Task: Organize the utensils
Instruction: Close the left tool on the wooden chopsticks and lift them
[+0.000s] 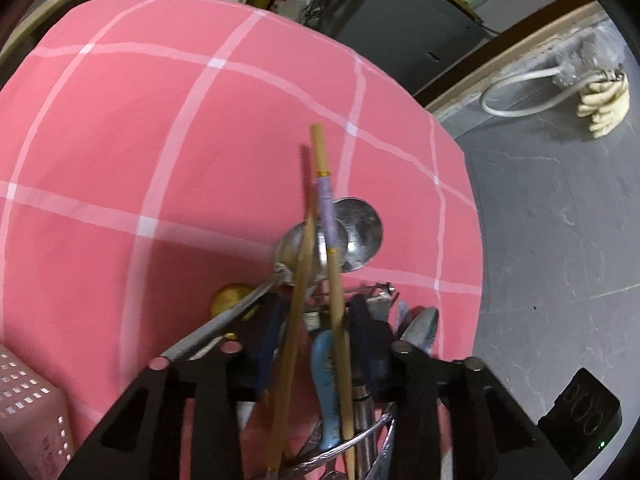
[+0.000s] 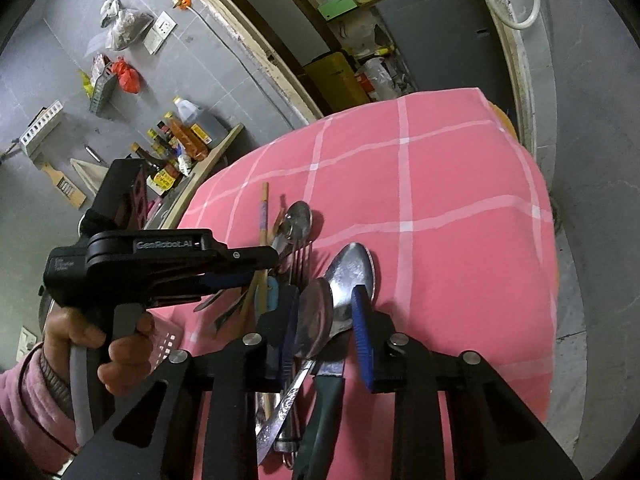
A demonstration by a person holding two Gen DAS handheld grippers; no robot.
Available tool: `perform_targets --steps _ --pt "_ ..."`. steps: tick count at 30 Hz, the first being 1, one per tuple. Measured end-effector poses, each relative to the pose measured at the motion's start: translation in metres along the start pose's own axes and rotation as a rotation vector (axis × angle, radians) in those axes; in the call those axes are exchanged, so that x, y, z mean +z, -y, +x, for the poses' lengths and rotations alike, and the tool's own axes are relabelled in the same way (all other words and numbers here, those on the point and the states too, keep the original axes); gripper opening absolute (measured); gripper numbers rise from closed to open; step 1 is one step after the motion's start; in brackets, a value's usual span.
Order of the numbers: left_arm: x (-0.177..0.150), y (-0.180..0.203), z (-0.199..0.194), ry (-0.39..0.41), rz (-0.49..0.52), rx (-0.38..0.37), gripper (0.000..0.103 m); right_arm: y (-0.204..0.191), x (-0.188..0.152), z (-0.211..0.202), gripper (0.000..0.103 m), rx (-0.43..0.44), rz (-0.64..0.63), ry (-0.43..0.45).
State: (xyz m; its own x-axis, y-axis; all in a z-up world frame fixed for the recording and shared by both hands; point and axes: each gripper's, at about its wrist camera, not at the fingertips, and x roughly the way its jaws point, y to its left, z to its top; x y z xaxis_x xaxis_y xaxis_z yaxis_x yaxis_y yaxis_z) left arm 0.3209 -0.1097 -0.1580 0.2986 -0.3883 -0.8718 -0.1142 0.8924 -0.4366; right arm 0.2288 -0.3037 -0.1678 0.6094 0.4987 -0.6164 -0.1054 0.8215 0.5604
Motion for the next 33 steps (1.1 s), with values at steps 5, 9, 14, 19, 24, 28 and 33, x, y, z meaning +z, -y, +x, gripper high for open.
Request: perform_targets --steps 5,9,14,19,24,28,33 --pt "0.005 -0.004 0.005 -0.036 -0.030 -0.021 0.025 0.004 -0.002 0.004 0.023 0.016 0.025 -0.016" --pt "0.010 -0.001 0.011 -0.079 -0.015 -0.016 0.021 0.005 -0.004 0.010 0.015 0.028 0.050 -0.026" --pt "0.017 -0.002 0.017 -0.117 -0.027 -0.017 0.010 0.006 -0.008 0.013 0.006 0.023 0.077 -0.026" --pt "0.014 0.009 0.017 -0.105 0.004 -0.044 0.008 0.003 -0.008 0.011 0.004 0.016 0.061 -0.029" --pt "0.005 0.025 0.002 -0.050 0.070 -0.040 0.008 -0.001 -0.007 0.000 0.003 0.007 0.040 0.000" --pt "0.002 0.037 -0.014 0.004 0.113 -0.040 0.008 -0.010 -0.004 -0.014 0.003 -0.014 0.007 0.037" --pt "0.001 0.049 -0.042 0.102 0.168 -0.028 0.008 -0.023 0.002 -0.037 0.002 -0.050 -0.036 0.092"
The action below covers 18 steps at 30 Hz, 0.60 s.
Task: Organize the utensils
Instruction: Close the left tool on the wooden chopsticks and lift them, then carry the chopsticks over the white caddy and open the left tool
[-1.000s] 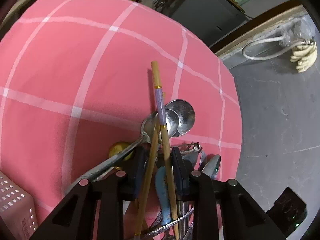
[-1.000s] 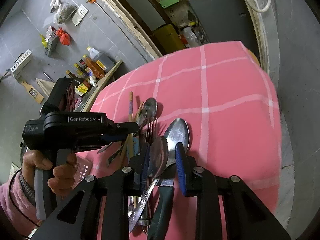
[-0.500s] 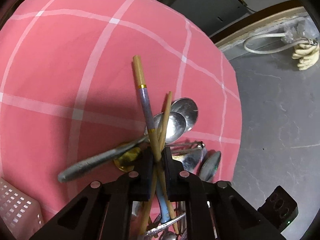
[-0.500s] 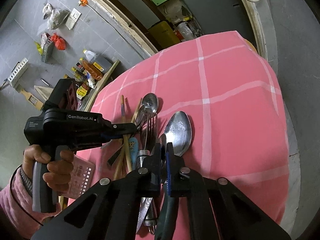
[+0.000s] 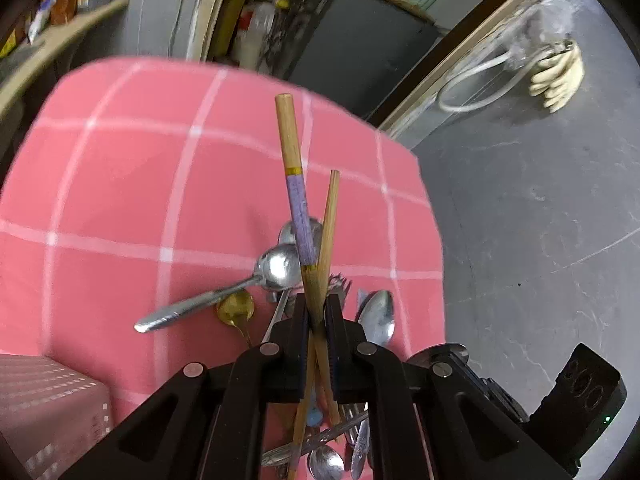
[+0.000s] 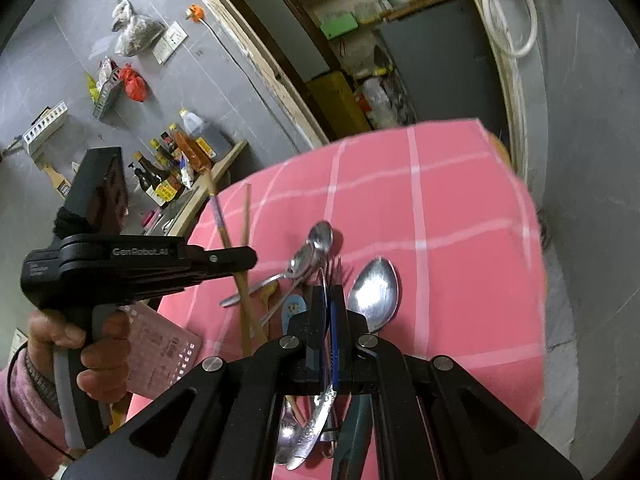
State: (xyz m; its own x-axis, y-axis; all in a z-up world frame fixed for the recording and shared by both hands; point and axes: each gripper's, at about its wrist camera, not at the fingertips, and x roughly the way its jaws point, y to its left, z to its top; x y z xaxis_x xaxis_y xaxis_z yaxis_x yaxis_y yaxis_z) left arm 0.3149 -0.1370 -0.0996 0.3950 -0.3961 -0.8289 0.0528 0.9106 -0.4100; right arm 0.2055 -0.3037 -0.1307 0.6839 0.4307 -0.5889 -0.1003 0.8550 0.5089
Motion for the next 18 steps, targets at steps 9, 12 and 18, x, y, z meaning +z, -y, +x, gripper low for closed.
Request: perform_targets --steps 9,12,18 --pt "0.011 0.002 -0.094 0.219 0.055 -0.022 0.007 -0.035 0.029 -0.053 0.002 -0.071 -0.082 0.120" --pt "0.016 0.002 -0.126 0.289 0.062 -0.026 0.006 -0.058 0.043 -0.072 0.002 -0.089 -0.139 0.164" --pt "0.027 -0.021 -0.204 0.435 0.067 -0.019 0.006 -0.112 0.071 -0.103 0.002 -0.099 -0.245 0.264"
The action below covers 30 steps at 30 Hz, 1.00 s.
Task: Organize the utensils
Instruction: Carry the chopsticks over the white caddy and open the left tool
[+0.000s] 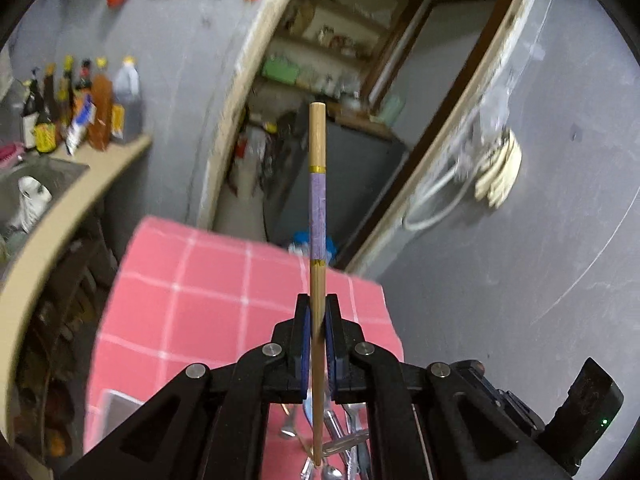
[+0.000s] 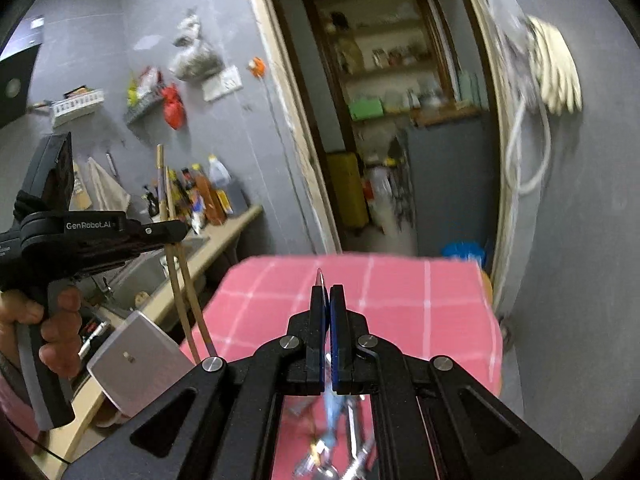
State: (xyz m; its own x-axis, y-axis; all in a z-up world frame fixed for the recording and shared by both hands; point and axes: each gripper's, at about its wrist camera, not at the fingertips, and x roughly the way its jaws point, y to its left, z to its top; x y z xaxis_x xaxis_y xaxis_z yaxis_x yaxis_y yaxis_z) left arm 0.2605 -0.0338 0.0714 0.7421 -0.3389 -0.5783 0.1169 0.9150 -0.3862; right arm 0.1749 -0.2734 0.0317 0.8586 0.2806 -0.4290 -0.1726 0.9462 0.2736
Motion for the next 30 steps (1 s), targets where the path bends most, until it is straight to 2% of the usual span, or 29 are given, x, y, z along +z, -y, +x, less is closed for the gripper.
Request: perform_targets --steps 7,13,17,23,30 --pt "0.010 -0.044 -0.084 0.161 0.019 0.070 0.006 -0.063 0.031 -0.012 0.002 0.065 -0.093 0.069" --pt "-0.001 -0.073 -0.117 0.256 0.037 0.134 0.006 -0.120 0.032 -0.007 0.002 0.106 -0.195 0.082" --pt "-0.021 -0.088 -0.115 0.266 0.043 0.149 0.006 -0.149 0.022 0.001 0.002 0.113 -0.265 0.055" --pt "-0.052 -0.097 -0.106 0.287 0.063 0.095 0.007 -0.169 -0.002 0.018 0.002 0.119 -0.307 -0.025" --pt "-0.076 -0.104 -0.087 0.216 0.101 0.083 0.007 -0.172 -0.028 0.040 0.003 0.128 -0.290 -0.127"
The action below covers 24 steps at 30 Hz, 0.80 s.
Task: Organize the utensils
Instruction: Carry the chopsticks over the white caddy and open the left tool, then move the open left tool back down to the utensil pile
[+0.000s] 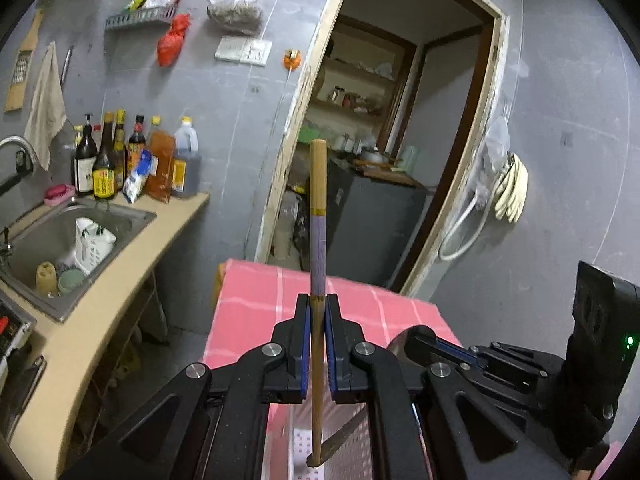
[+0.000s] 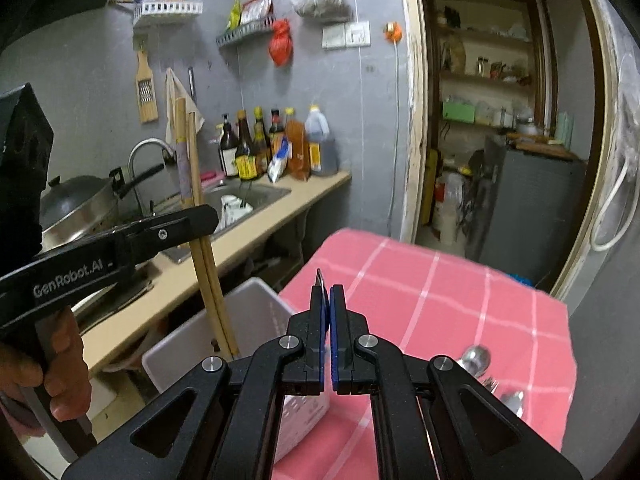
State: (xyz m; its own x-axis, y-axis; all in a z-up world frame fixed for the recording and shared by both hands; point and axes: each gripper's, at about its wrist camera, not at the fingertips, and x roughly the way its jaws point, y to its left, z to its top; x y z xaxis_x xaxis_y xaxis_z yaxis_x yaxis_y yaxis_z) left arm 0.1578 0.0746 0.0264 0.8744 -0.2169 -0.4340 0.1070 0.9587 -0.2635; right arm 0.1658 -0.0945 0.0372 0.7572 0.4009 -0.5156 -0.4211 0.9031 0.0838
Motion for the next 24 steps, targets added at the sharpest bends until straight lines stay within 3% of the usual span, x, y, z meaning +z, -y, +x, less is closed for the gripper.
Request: perform_targets --steps 11,14,15,17,19,21,24 --pt "-0.015 -0.012 0.012 -0.138 -0.052 -0.011 0.007 0.002 -0.020 0.016 0.006 0.051 0.057 -0.071" --pt "-0.016 -0.014 0.010 -0.152 -0.060 -0.011 0.010 0.004 -0.022 0.012 0.021 0.054 0.067 -0.062" --pt "-0.016 -0.014 0.010 -0.153 -0.063 -0.014 0.014 0.006 -0.021 0.010 0.029 0.057 0.075 -0.053" --pt "-0.016 -0.014 0.007 -0.148 -0.070 -0.016 0.027 0.011 -0.021 0.004 0.031 0.054 0.090 -0.031" --pt "-0.015 -0.014 0.002 -0.123 -0.093 -0.025 0.050 0.016 -0.019 -0.003 0.031 0.045 0.106 -0.010" --pt "-0.014 -0.012 -0.003 -0.092 -0.105 -0.032 0.055 0.024 -0.019 -0.012 0.036 0.027 0.128 0.020" --pt "-0.011 -0.003 -0.005 -0.077 -0.087 -0.031 0.064 0.039 -0.019 -0.031 0.055 -0.008 0.172 0.079"
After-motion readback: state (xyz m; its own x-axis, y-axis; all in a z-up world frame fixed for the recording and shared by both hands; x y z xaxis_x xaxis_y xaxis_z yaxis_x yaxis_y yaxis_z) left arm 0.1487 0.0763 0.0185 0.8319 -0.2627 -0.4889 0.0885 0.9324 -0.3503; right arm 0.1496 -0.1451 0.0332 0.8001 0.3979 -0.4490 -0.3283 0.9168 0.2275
